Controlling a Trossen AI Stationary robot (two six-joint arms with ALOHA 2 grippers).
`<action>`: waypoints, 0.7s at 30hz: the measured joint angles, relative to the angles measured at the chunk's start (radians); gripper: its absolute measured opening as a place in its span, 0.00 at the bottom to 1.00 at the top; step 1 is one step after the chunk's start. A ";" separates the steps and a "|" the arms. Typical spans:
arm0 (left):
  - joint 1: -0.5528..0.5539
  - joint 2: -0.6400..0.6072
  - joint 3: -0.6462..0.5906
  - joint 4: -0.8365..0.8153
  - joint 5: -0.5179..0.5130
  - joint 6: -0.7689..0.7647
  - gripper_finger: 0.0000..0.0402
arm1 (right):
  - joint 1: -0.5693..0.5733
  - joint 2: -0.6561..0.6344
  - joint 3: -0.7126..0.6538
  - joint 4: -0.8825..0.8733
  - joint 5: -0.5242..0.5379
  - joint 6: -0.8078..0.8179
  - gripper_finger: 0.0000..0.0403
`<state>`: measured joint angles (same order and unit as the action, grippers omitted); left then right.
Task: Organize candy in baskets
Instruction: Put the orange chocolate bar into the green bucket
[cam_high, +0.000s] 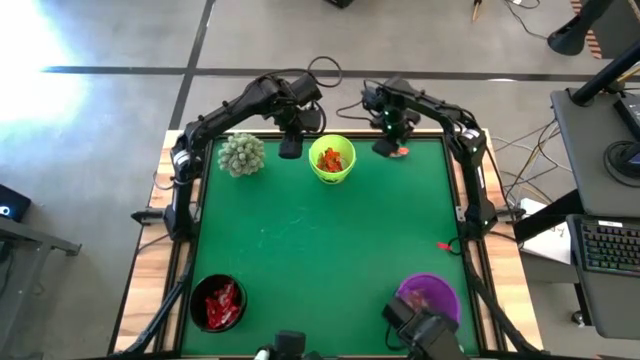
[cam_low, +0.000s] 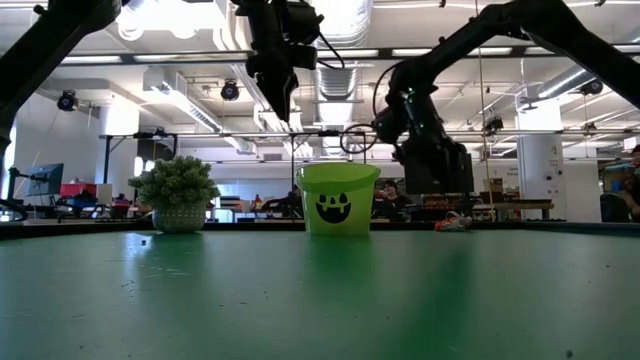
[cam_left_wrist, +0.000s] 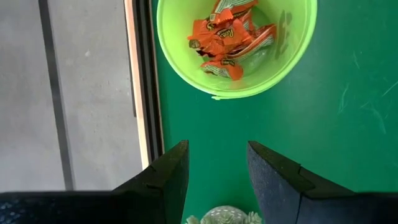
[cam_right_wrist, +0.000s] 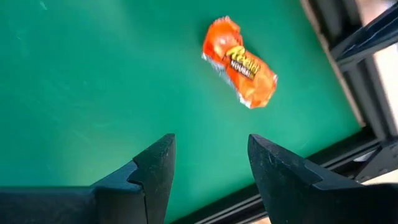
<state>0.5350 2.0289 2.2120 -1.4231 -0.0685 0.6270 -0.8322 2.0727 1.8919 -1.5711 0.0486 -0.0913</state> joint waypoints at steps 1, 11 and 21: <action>0.000 0.000 0.000 0.000 0.000 0.002 0.36 | -0.001 0.000 -0.012 0.001 0.000 0.003 0.48; 0.000 0.000 0.000 0.000 0.001 0.007 0.36 | 0.009 0.000 -0.071 0.000 0.005 0.018 0.48; 0.000 0.000 0.000 0.001 0.003 0.003 0.36 | 0.071 0.001 -0.020 0.004 0.003 0.070 0.48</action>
<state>0.5350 2.0289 2.2120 -1.4223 -0.0658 0.6296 -0.7611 2.0739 1.8717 -1.5673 0.0520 -0.0216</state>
